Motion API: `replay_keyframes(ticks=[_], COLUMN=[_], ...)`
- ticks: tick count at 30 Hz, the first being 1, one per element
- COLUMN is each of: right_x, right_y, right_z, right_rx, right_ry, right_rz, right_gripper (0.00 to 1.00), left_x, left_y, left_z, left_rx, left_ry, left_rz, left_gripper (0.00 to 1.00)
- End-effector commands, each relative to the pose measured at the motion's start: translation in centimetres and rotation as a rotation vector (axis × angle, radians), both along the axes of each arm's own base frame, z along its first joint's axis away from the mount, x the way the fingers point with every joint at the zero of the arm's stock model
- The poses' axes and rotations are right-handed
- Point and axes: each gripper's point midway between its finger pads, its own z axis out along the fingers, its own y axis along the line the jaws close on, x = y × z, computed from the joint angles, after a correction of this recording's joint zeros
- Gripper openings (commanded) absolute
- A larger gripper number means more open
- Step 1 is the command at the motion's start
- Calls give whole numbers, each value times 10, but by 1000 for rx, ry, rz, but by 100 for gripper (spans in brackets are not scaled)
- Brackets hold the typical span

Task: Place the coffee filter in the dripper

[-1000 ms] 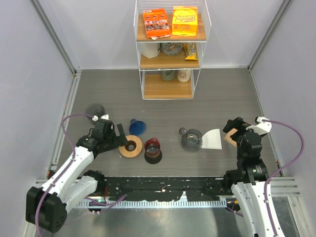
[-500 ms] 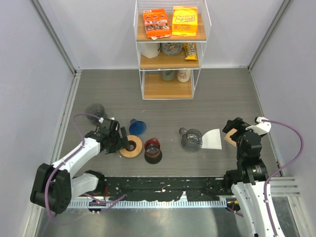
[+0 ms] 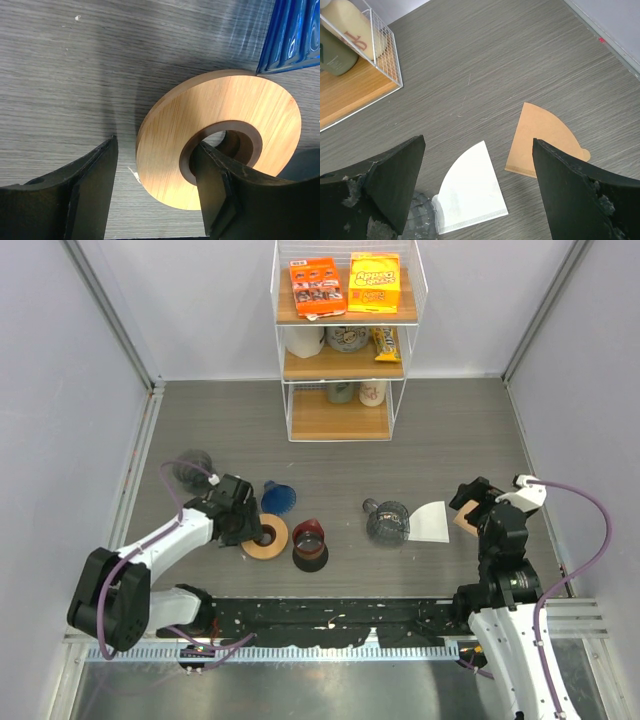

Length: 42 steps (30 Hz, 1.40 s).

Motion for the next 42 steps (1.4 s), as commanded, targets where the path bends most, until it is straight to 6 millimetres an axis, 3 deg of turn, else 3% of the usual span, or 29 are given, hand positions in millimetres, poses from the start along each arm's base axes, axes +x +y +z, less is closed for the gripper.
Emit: replay_keyframes(ticks=[1, 12, 20, 26, 29, 35, 39, 42], right_x=[5, 0, 3, 0, 2, 5, 7, 8], right_y=[2, -10, -1, -1, 3, 7, 15, 21], right_z=[8, -14, -22, -26, -26, -27, -26, -30], right_rx=[9, 14, 41, 23, 31, 34, 47, 61], right_ry=[-27, 188, 238, 258, 254, 250, 252, 269], right_rz=[6, -90, -48, -38, -17, 9, 53, 86], right_gripper=[95, 95, 95, 95, 95, 95, 95, 95], left_x=[12, 11, 11, 9, 7, 6, 3, 7], left_y=[2, -3, -2, 3, 5, 15, 19, 18], left_z=[3, -3, 3, 18, 29, 61, 95, 136], left_rx=[49, 61, 63, 73, 63, 63, 48, -5], left_ry=[-23, 13, 6, -27, -55, -146, -207, -319], left_rz=[25, 4, 3, 11, 14, 51, 65, 73], left_gripper=[65, 50, 31, 6, 0, 0, 0, 0])
